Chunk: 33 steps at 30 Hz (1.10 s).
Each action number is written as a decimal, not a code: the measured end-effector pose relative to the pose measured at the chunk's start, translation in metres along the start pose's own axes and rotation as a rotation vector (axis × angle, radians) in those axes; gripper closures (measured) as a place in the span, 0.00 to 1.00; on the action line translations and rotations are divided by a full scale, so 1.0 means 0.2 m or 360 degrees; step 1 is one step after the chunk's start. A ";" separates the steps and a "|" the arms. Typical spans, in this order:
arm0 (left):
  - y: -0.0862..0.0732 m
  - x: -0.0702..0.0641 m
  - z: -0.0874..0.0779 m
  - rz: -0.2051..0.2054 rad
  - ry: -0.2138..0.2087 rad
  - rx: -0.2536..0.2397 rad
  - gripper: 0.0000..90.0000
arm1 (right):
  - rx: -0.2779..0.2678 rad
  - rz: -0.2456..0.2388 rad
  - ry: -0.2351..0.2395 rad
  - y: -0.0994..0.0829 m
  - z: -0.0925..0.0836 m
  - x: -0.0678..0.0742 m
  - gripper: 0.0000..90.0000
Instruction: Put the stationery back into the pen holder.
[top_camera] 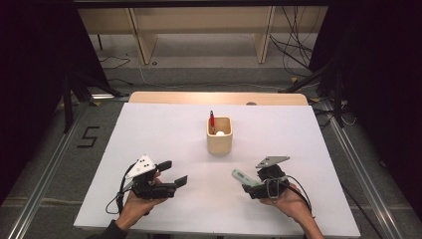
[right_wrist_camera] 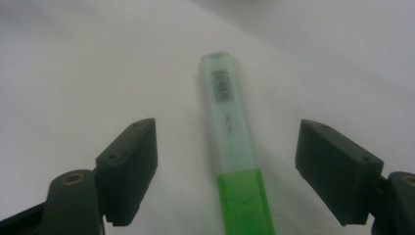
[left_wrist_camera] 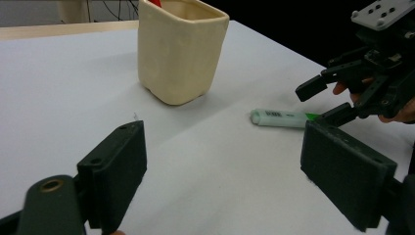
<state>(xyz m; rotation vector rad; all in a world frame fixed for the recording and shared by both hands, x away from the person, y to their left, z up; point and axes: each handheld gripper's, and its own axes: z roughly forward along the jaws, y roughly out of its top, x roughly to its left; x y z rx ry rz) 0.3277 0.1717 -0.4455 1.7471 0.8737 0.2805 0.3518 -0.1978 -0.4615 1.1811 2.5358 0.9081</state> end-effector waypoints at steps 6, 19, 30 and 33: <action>0.00 0.00 0.01 0.0014 -0.0001 0.0014 0.18 | 0.0102 -0.0063 0.0003 -0.01 0.02 -0.02 0.37; 0.00 0.00 0.01 0.0009 -0.0003 0.0011 0.18 | 0.0207 -0.0131 -0.0066 -0.03 0.03 -0.02 0.68; 0.00 0.00 0.02 0.0007 0.0007 0.0028 0.19 | 0.0256 -0.0211 -0.0088 -0.02 0.03 0.01 0.75; -0.01 0.01 0.02 -0.0001 0.0012 0.0030 0.19 | 0.0257 -0.0190 -0.0082 -0.02 0.03 0.01 0.75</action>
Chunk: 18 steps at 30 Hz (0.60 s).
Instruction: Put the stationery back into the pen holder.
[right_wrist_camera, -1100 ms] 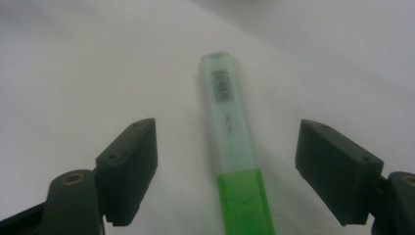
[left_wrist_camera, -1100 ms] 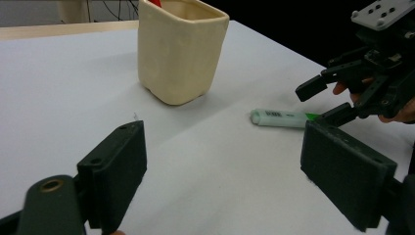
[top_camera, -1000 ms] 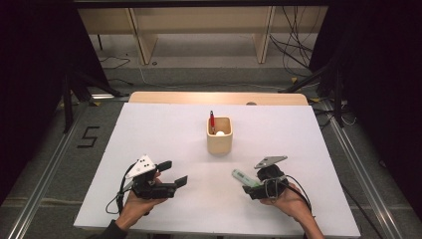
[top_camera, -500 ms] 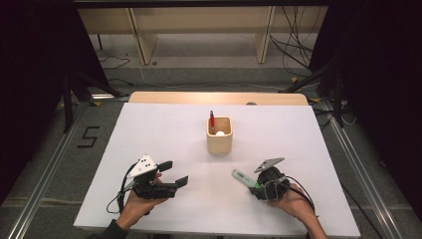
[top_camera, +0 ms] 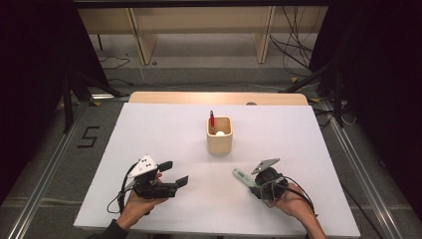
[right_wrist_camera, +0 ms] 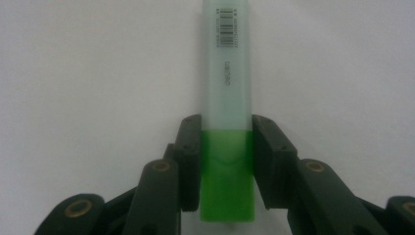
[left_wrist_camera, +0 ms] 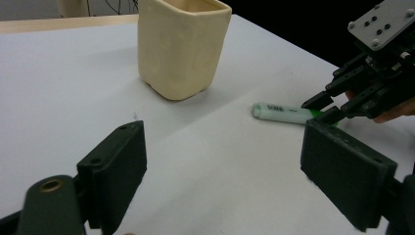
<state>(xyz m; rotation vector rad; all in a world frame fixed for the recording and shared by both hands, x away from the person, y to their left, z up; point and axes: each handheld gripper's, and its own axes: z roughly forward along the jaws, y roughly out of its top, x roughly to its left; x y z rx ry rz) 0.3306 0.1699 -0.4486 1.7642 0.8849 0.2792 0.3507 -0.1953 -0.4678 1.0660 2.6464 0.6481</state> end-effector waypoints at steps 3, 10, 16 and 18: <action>0.00 0.01 0.00 -0.0009 0.0007 0.0003 0.19 | -0.0009 0.0007 0.0011 0.00 0.00 0.00 0.75; -0.01 0.01 0.01 -0.0008 -0.0002 0.0011 0.19 | -0.0069 0.0030 0.0039 -0.01 -0.03 -0.01 0.75; -0.01 0.02 0.00 0.0001 0.0010 0.0019 0.19 | -0.0203 0.0010 -0.0003 -0.01 -0.09 0.01 0.75; 0.00 0.03 0.00 -0.0004 0.0010 0.0010 0.19 | -0.0270 -0.0023 -0.0026 -0.01 -0.11 0.04 0.75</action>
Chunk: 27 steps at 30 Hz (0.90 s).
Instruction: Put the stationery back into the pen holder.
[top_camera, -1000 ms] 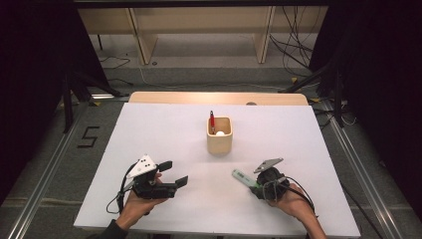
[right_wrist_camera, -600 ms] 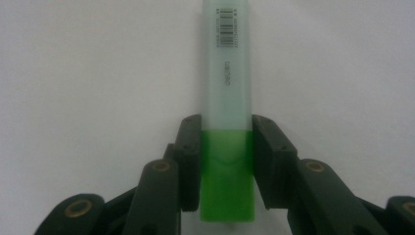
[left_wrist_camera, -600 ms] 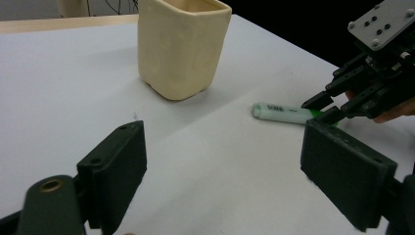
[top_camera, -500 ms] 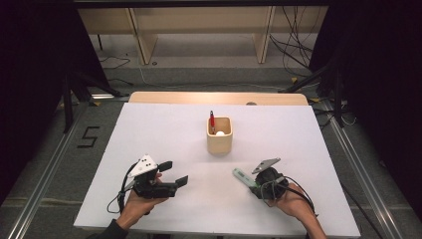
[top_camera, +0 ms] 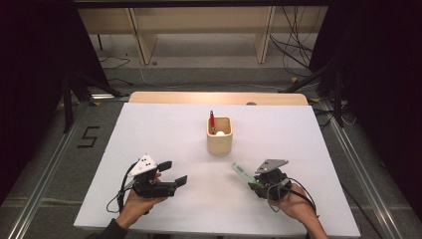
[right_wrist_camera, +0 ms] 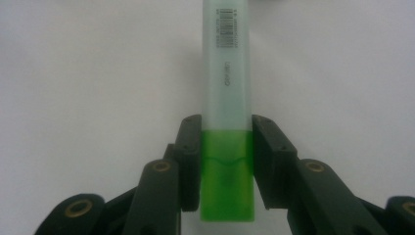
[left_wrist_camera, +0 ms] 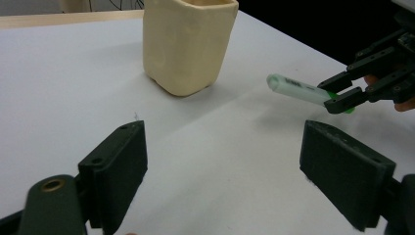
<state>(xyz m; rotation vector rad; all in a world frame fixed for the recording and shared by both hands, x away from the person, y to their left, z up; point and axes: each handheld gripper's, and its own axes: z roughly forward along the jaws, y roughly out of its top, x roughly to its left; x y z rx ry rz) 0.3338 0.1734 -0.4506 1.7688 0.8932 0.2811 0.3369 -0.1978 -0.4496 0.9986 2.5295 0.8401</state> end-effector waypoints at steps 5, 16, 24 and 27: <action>0.00 0.00 0.00 0.0005 -0.0005 0.0008 0.19 | -0.0126 -0.0160 -0.0041 0.02 -0.05 0.07 0.75; -0.01 0.00 0.02 0.0013 -0.0002 0.0039 0.19 | -0.0280 -0.0523 -0.0233 0.02 -0.08 0.22 0.75; -0.01 0.00 0.02 0.0039 0.0016 0.0049 0.19 | -0.0328 -0.0690 -0.0312 0.00 -0.07 0.28 0.75; -0.01 0.00 0.01 0.0039 0.0019 0.0042 0.19 | -0.0336 -0.0813 -0.0359 -0.01 -0.06 0.30 0.75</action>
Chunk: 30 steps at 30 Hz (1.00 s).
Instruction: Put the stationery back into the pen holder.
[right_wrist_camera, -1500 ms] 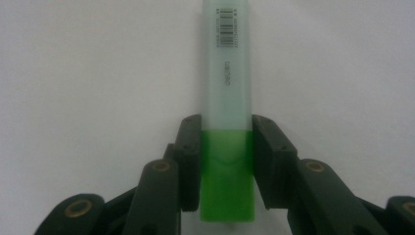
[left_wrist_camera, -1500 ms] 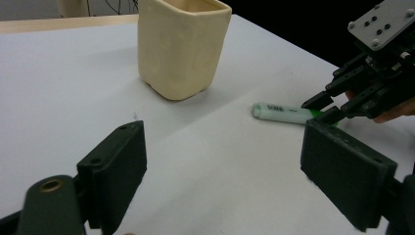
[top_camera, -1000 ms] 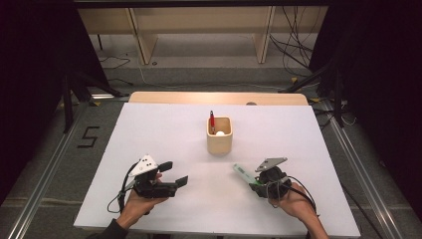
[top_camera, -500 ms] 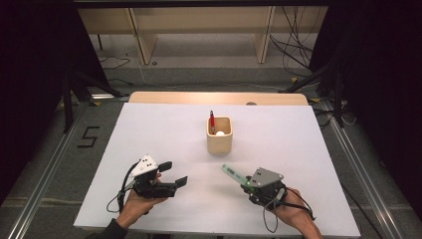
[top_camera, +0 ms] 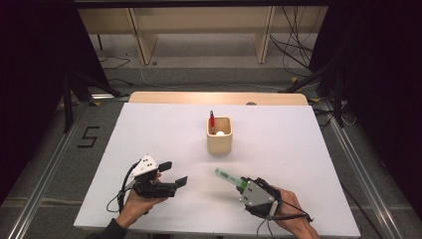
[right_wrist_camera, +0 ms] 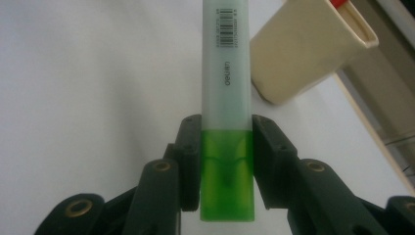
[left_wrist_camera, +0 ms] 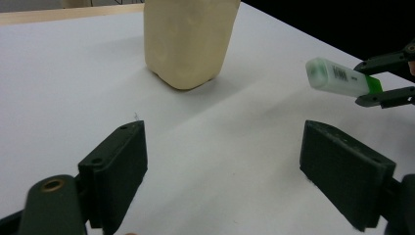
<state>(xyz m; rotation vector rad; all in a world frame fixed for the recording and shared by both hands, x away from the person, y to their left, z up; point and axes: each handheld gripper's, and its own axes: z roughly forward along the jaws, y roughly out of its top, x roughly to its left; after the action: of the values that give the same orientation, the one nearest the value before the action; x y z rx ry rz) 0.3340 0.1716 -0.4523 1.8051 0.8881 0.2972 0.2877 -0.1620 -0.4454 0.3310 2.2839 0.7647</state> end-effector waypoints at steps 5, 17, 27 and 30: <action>0.04 -0.02 -0.01 -0.0005 -0.0029 0.0020 0.19 | -0.0015 -0.0190 -0.0074 0.02 -0.01 0.05 0.75; 0.18 -0.11 0.02 0.0169 -0.0123 0.0194 0.19 | -0.0050 -0.0539 -0.0204 0.03 -0.01 0.14 0.75; 0.30 -0.23 0.09 0.0382 -0.0240 0.0399 0.18 | -0.0064 -0.0703 -0.0237 0.03 0.00 0.19 0.75; 0.33 -0.28 0.13 0.0425 -0.0301 0.0457 0.18 | -0.0075 -0.0772 -0.0256 0.03 0.00 0.20 0.75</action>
<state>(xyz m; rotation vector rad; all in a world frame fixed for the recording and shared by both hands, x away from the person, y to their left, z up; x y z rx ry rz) 0.3390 0.1037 -0.3939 2.1832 0.5778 0.1684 0.2588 -0.1387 -0.4636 -0.1764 2.0687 0.5179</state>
